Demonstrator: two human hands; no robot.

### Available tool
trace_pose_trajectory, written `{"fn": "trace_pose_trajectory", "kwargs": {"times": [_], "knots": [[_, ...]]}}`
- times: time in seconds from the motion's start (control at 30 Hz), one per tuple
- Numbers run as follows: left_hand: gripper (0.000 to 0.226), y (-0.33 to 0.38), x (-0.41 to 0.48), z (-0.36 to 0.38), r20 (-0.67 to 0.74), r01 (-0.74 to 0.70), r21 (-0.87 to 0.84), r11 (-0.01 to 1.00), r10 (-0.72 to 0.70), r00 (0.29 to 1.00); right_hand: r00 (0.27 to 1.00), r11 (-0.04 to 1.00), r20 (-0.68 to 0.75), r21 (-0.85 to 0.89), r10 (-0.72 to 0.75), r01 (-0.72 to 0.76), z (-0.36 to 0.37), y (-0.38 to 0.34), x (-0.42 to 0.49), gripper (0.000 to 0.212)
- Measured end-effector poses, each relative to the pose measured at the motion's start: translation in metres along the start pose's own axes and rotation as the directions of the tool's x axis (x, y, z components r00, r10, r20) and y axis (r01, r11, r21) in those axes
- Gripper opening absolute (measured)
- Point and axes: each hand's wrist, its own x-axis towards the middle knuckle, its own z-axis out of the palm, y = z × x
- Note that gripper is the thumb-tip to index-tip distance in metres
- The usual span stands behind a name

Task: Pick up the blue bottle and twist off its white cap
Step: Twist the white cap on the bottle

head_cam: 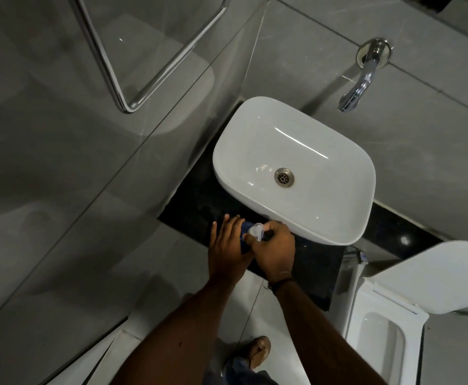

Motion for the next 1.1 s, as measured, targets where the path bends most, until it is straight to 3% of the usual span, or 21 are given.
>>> {"fn": "trace_pose_trajectory", "kwargs": {"times": [0.37, 0.47, 0.6, 0.73, 1.1], "knots": [[0.048, -0.001, -0.003, 0.004, -0.008, -0.034, 0.077, 0.996, 0.035, 0.999, 0.994, 0.994, -0.067, 0.075, 0.086, -0.08, 0.008, -0.002, -0.006, 0.035], [0.071, -0.003, -0.002, 0.002, 0.01, -0.005, 0.028, 1.0, 0.004, 1.0, 0.999, 0.995, 0.02, 0.095, 0.04, -0.041, 0.001, 0.003, -0.003, 0.041], [0.06, -0.004, -0.002, 0.004, -0.04, -0.031, 0.006, 0.999, 0.031, 0.999, 0.965, 0.981, 0.213, 0.15, -0.155, 0.124, -0.026, 0.007, -0.001, 0.08], [0.068, -0.004, -0.002, 0.005, -0.03, -0.012, -0.014, 1.0, 0.012, 0.999, 0.92, 0.964, 0.288, 0.058, -0.265, 0.26, -0.048, 0.005, 0.003, 0.063], [0.07, -0.001, -0.002, 0.004, -0.038, -0.001, -0.041, 0.999, -0.001, 0.999, 0.94, 0.972, 0.254, -0.001, -0.229, 0.237, -0.048, -0.006, -0.001, 0.051]]}}
